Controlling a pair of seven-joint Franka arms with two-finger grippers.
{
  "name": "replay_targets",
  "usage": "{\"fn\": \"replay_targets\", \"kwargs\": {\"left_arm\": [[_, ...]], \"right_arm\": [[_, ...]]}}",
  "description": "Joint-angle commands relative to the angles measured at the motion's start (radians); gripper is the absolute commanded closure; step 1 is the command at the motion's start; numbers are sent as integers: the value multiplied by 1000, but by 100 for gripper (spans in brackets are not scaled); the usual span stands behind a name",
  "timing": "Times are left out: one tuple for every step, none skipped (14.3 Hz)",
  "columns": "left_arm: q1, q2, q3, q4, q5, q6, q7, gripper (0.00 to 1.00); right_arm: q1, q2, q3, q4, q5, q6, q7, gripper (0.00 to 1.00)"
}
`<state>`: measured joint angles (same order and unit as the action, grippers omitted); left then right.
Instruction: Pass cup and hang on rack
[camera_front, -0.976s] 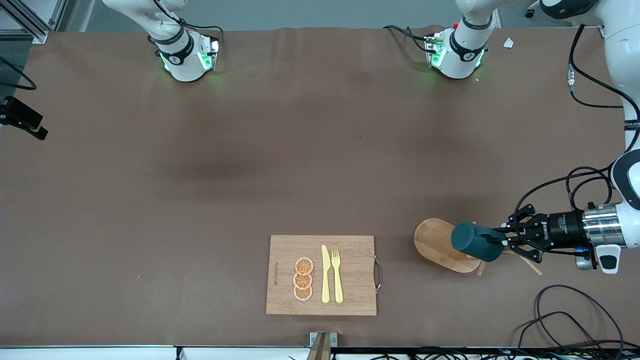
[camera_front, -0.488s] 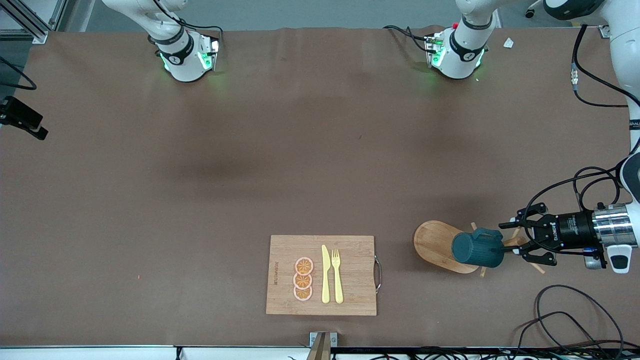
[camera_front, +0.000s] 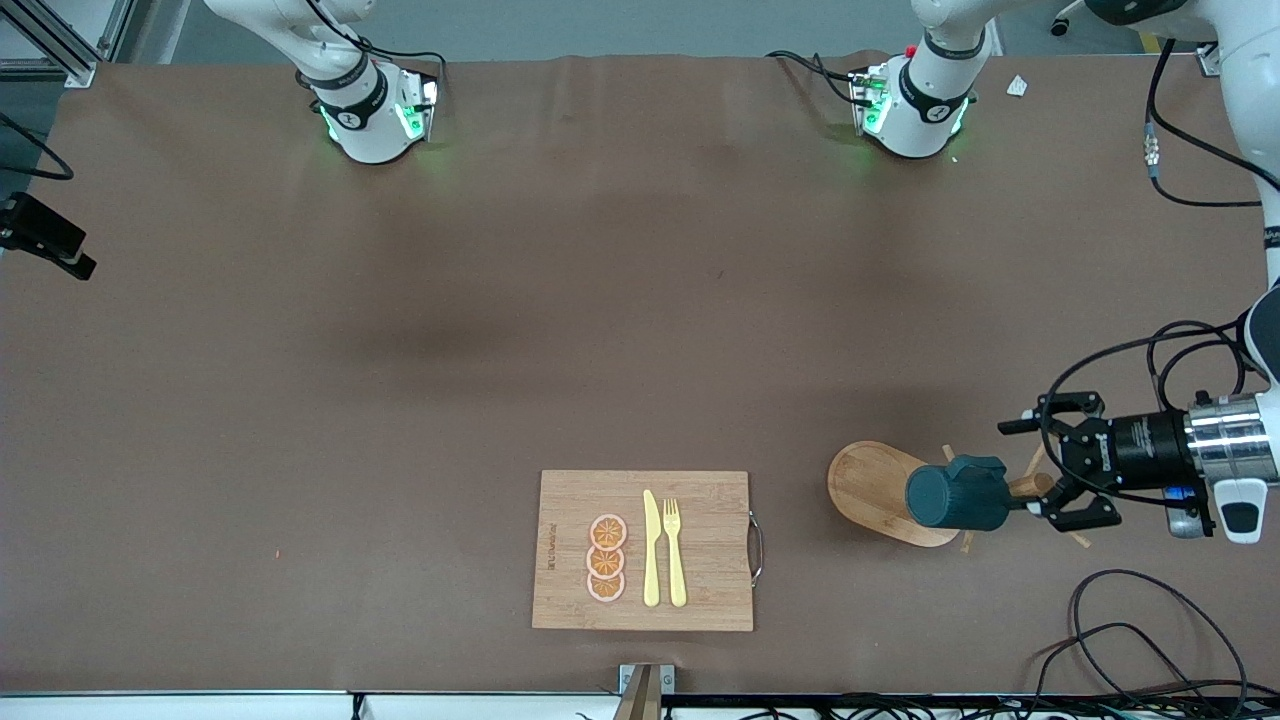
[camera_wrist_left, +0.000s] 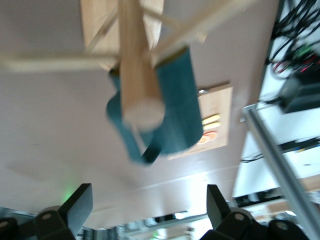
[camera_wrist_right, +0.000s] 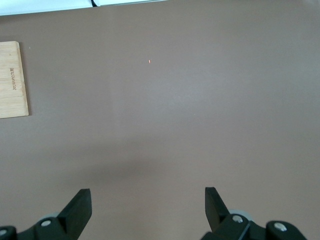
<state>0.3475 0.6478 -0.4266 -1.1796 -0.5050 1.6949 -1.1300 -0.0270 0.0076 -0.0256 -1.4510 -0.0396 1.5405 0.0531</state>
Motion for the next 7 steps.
{"fn": "replay_targets", "kwargs": {"left_arm": [[-32,-114,-33,-15,110,-66,6,0],[-33,-141,-70,-15,155,-90,6,0],[-32,-163,-114,-15,214,-119,6,0],[-29,-184,-157,-15,271,-145,7,0],[-30,-204,-203,-15,339,-167,21,0],[-28,-218,-246,-15,397,-190,62,0],[-28,-235,-286,-15,460,-220,126,0]], "right_arm": [[5,5,0,14,-16,-11,-6,0],[5,5,0,14,-16,-11,-6,0],[5,5,0,14,-16,-11,-6,0],[5,5,0,14,-16,-11,-6,0],[5,5,0,14,-16,-11,-6,0],[5,5,0,14,-16,-11,-6,0],[5,5,0,14,-16,-11,-6,0]]}}
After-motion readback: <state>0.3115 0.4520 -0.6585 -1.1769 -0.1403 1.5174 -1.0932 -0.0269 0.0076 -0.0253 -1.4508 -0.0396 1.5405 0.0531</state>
